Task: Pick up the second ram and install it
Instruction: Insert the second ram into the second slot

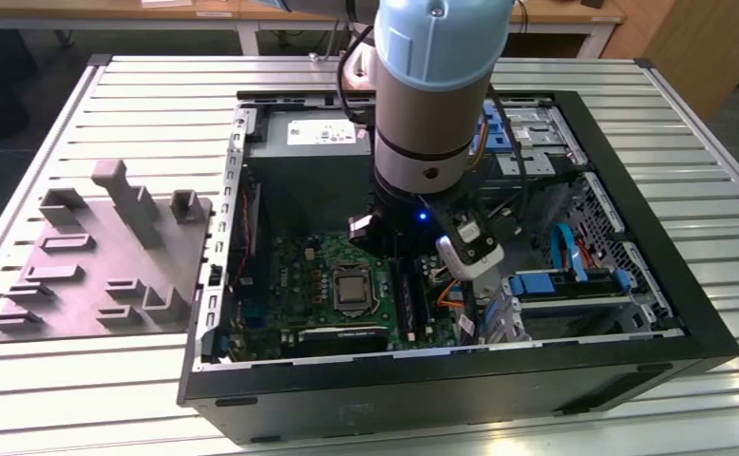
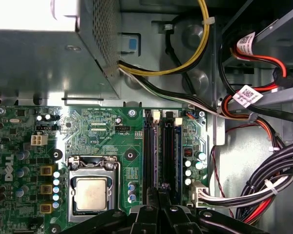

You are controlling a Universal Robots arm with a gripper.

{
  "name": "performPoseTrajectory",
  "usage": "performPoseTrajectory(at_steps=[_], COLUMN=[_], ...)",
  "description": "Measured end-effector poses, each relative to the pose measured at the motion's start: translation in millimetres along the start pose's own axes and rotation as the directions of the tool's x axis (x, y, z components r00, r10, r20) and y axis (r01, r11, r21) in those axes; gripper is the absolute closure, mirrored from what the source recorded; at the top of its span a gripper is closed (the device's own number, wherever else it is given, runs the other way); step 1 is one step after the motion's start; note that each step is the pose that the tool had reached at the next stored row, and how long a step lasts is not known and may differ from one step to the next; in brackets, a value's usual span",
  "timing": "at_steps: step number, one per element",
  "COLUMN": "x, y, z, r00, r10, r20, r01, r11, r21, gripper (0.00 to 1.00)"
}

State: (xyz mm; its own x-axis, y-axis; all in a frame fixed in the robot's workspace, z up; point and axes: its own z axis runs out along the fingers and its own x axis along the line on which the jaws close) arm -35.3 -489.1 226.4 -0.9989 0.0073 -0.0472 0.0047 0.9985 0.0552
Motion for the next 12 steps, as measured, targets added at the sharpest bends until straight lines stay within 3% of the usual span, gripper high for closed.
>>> performPoseTrajectory(at_steps=[12], x=[0.1], y=[0.3], z=[1.4], r00=[1.0], r10=[0.0], r20=[0.0002], r01=[0.0], r11=[1.0], r21=[-0.0018], gripper=[0.88])
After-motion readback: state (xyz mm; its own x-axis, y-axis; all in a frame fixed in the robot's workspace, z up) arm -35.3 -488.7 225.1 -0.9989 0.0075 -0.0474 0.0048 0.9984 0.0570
